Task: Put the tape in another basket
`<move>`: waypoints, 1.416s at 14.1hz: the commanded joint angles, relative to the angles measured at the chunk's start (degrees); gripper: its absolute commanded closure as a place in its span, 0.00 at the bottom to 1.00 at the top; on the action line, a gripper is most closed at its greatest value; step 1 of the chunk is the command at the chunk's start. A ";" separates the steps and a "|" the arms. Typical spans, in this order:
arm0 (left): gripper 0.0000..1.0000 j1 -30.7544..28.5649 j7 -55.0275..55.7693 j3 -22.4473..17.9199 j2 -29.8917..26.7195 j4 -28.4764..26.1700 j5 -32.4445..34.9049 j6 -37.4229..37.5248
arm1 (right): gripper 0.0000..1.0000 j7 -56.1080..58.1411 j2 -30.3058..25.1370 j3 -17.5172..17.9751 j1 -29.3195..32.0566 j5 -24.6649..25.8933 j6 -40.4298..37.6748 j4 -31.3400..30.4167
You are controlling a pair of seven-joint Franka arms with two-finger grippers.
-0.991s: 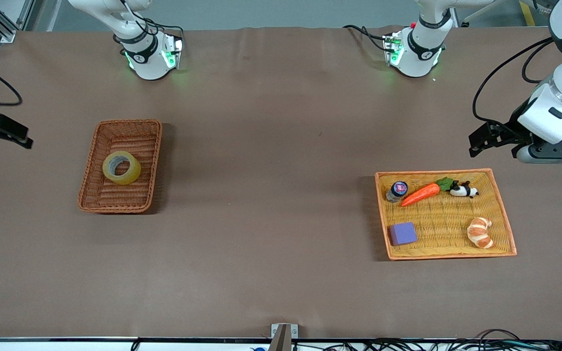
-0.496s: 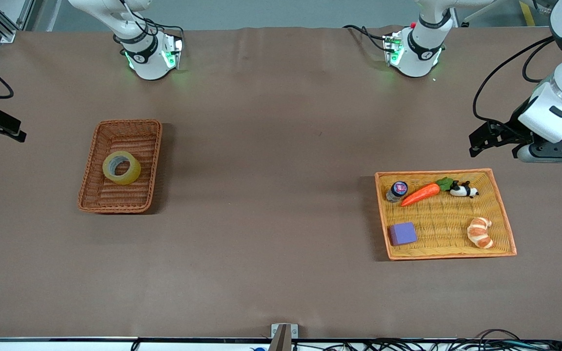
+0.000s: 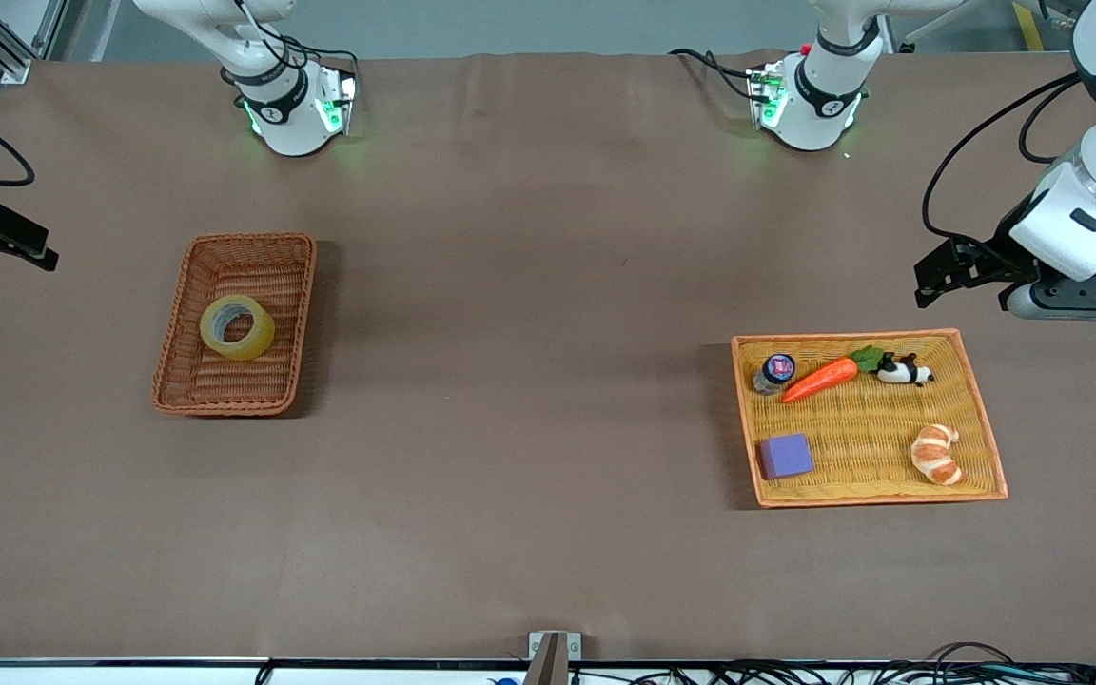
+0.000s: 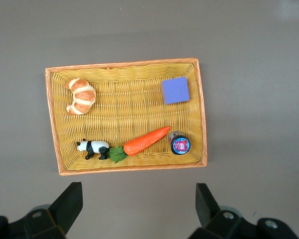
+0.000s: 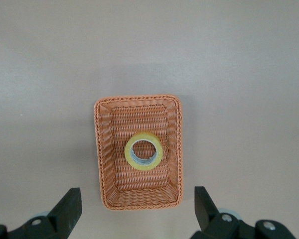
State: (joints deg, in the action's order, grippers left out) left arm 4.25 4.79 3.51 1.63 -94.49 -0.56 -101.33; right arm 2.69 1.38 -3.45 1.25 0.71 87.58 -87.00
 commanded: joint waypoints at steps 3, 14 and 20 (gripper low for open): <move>0.00 -0.12 -0.66 0.53 1.88 3.35 1.00 0.96 | 0.00 -0.41 -2.00 0.81 0.07 0.17 1.18 -2.29; 0.00 -0.56 -3.30 0.44 1.97 3.35 0.82 2.71 | 0.00 -0.41 -2.17 0.55 -1.34 0.61 0.48 -1.50; 0.00 -0.04 -3.29 0.53 1.97 3.35 0.91 2.80 | 0.00 -0.41 -2.09 0.46 -1.25 0.43 0.83 -1.50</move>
State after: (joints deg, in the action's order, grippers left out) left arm 4.18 2.03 3.59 3.19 -92.70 -0.56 -99.94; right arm 2.69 0.88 -2.99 -0.08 0.73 88.00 -86.95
